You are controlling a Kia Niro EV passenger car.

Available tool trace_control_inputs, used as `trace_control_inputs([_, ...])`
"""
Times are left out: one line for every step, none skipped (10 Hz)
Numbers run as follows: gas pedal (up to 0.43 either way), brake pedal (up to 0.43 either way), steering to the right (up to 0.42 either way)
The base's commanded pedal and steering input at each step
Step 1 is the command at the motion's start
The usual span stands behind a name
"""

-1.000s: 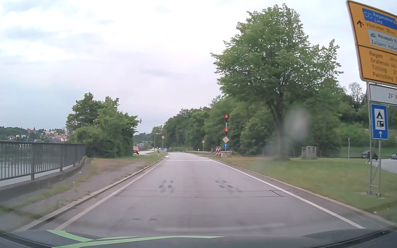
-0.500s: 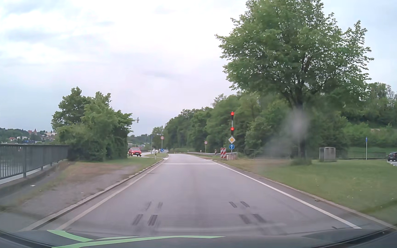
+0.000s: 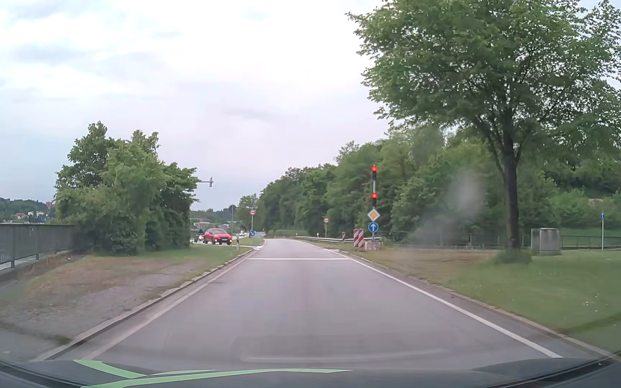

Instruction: Follow the waypoints while adhering to traffic rules and regulations

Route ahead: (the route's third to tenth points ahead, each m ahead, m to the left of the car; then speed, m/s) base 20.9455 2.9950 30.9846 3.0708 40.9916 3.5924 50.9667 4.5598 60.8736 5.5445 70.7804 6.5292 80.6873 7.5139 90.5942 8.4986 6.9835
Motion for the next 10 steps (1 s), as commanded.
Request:
trace_control_inputs([0.0,0.207,-0.008])
trace_control_inputs([0.0,0.207,-0.008])
trace_control_inputs([0.0,0.207,-0.008])
trace_control_inputs([0.0,0.207,-0.008])
trace_control_inputs([0.0,0.207,-0.008])
trace_control_inputs([0.0,0.207,-0.008])
trace_control_inputs([0.0,0.207,-0.008])
trace_control_inputs([0.0,0.207,-0.007])
trace_control_inputs([0.0,0.207,-0.007])
trace_control_inputs([0.0,0.207,-0.007])
